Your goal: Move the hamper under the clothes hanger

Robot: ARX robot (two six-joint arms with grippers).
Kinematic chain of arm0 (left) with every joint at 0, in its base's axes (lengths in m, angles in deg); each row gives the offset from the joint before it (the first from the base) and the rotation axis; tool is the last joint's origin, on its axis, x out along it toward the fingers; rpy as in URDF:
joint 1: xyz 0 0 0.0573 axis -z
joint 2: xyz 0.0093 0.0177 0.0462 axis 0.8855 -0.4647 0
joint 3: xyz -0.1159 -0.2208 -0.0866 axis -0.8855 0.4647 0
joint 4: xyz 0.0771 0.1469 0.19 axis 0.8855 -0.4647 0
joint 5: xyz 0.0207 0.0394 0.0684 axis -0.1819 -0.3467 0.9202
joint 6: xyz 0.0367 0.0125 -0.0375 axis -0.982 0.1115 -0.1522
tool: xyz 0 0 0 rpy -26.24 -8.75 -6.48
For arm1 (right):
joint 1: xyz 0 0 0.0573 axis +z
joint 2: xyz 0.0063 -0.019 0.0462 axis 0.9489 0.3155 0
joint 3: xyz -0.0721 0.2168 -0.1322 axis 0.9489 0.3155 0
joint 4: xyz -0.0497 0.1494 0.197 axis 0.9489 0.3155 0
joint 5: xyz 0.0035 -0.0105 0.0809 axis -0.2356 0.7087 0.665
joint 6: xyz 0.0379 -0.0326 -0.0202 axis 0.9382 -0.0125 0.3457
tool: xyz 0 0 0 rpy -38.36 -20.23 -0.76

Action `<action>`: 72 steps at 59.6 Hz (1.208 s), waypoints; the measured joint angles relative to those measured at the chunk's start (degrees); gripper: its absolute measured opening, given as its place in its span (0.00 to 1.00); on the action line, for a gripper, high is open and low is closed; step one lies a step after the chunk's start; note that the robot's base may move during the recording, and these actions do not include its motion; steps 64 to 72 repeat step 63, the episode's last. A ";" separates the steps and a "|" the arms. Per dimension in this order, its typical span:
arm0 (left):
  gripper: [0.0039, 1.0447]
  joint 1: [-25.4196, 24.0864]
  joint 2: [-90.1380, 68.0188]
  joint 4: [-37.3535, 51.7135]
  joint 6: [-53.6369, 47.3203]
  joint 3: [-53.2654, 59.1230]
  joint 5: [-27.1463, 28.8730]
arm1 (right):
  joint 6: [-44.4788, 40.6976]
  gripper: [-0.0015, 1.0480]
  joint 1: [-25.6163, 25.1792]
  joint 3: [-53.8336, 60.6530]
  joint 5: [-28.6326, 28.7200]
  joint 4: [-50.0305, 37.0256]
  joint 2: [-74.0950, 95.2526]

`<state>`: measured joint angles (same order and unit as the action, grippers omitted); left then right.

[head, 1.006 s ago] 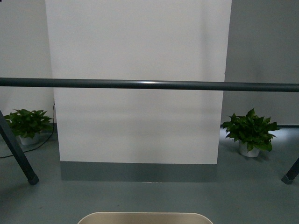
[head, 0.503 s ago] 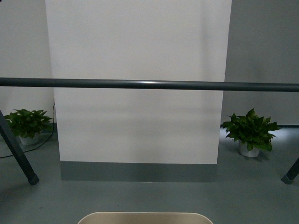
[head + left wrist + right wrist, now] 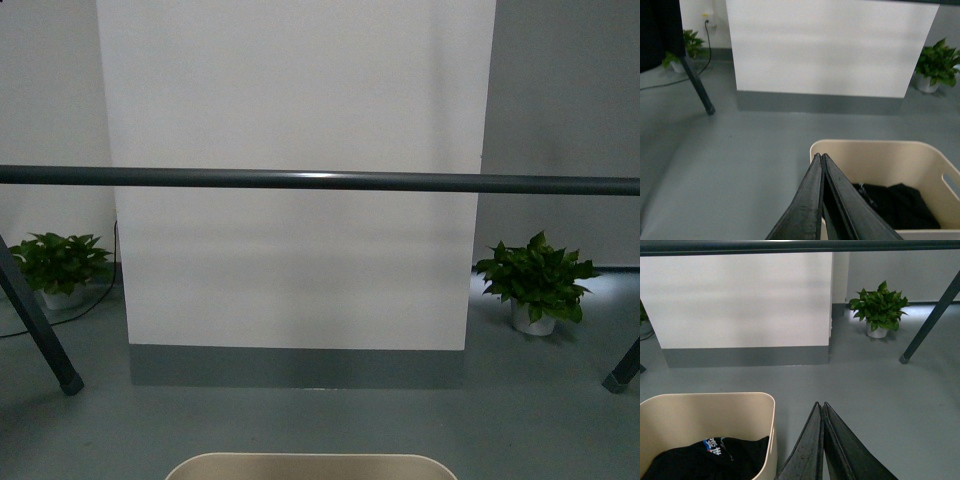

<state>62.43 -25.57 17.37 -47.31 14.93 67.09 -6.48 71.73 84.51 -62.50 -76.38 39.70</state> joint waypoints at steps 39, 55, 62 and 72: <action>0.17 0.00 6.16 -5.20 0.00 0.00 0.00 | -0.04 0.12 0.00 -0.02 0.13 9.73 -9.40; 0.71 0.00 6.16 -5.20 0.00 0.00 0.00 | -0.04 0.65 0.00 -0.02 0.15 9.73 -9.40; 0.93 0.00 6.16 -5.20 0.00 0.00 0.00 | -0.04 0.85 0.00 -0.02 0.15 9.73 -9.40; 0.95 0.00 6.16 -5.20 -0.04 0.00 0.00 | -0.04 0.89 0.00 -0.02 0.15 9.73 -9.40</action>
